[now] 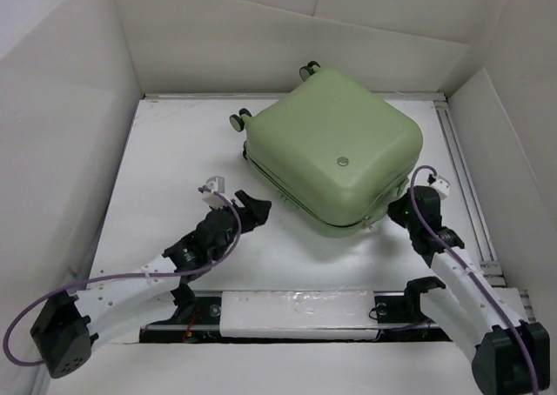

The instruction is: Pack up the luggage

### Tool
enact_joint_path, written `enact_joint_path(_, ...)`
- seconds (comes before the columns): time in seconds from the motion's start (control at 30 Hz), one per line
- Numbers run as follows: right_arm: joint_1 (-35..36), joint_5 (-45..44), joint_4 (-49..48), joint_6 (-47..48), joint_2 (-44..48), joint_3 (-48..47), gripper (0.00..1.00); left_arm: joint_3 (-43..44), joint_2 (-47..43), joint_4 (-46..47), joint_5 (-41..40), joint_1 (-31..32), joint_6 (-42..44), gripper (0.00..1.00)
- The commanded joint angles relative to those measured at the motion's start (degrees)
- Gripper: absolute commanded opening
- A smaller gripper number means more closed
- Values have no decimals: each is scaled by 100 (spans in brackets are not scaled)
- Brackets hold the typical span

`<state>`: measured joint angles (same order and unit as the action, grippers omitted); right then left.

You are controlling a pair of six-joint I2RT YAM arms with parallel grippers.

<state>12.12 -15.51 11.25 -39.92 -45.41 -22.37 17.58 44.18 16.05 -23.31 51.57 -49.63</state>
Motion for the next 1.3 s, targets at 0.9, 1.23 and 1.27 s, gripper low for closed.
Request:
enact_joint_path(0.9,-236,3782,1257,1988,2212,-356,51,3216,4247,2244,5319,-4269,-1436,100)
enact_joint_path(1.23,-113,4185,134,2128,869,-311,56,3962,4862,2008,4801,-4269,-1436,94)
enact_joint_path(1.27,-113,4301,10,2129,676,-407,54,4233,4967,1903,4731,-4269,-1384,93)
